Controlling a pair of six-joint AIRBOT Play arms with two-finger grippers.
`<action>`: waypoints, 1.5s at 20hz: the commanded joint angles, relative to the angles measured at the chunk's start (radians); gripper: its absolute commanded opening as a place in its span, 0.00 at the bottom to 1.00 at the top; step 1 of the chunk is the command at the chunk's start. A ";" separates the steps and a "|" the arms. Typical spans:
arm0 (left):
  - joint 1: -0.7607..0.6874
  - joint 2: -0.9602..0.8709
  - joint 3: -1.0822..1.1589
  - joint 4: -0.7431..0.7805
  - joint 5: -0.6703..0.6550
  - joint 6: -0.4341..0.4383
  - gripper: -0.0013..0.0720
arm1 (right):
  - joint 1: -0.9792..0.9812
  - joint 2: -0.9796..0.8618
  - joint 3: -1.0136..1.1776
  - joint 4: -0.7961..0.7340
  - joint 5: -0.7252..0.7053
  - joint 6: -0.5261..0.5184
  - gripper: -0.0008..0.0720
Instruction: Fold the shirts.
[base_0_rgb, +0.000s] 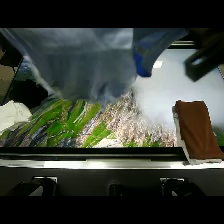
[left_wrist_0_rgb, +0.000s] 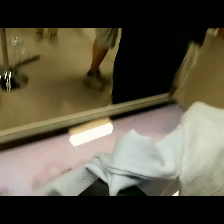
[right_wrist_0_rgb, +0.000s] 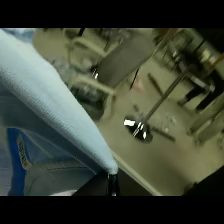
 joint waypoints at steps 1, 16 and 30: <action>0.008 0.044 0.136 -0.134 0.127 -0.005 0.07 | 0.000 0.135 0.025 0.064 -0.114 0.022 0.07; 0.008 -0.212 -0.647 0.006 0.208 0.001 0.07 | 0.000 -0.491 -0.075 -0.075 0.325 0.127 0.07; 0.108 -0.621 -0.463 -0.098 -0.116 0.003 0.98 | -0.096 -0.742 -0.002 0.211 0.192 0.296 0.97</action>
